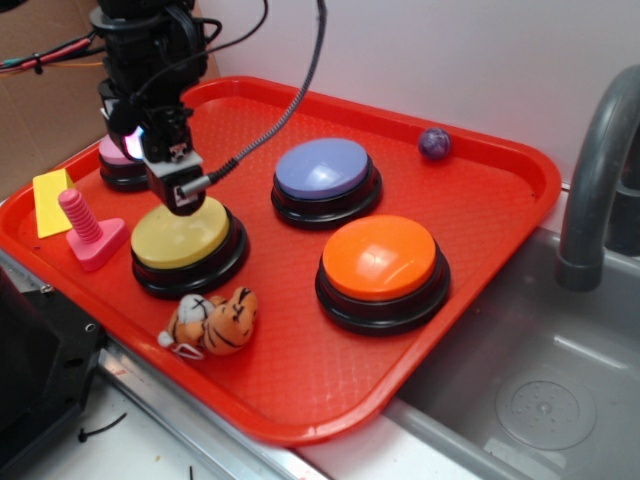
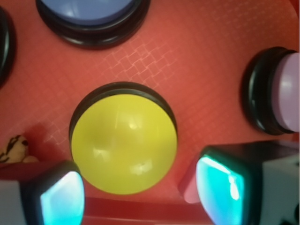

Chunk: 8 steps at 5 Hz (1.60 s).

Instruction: Push the yellow button.

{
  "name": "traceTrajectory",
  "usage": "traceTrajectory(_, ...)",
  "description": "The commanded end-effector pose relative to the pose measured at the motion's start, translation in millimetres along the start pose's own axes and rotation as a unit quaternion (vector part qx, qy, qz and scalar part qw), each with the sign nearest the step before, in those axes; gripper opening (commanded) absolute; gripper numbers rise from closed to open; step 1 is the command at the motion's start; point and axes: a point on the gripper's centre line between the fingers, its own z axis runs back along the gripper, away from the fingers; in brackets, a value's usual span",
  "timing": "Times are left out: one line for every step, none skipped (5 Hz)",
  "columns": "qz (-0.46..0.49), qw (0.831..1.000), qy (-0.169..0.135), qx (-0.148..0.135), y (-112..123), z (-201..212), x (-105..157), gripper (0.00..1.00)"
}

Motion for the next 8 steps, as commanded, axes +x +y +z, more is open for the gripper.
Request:
traceTrajectory(0.027,0.999,-0.021,-0.002,4.7,26.6,5.3,1.00)
traceTrajectory(0.031,0.999,-0.021,0.002,3.8,32.4,3.6,1.00)
traceTrajectory(0.032,0.999,-0.022,0.006,1.5,39.5,1.2,1.00)
traceTrajectory(0.031,0.999,-0.022,0.007,0.5,42.5,1.2,1.00)
traceTrajectory(0.034,0.999,-0.025,0.004,3.1,46.2,-0.1,1.00)
traceTrajectory(0.032,0.999,-0.040,0.001,5.0,55.5,-2.1,1.00)
traceTrajectory(0.035,0.998,-0.052,0.007,4.6,62.8,-3.3,1.00)
traceTrajectory(0.043,0.997,-0.054,0.020,5.6,69.1,-4.7,1.00)
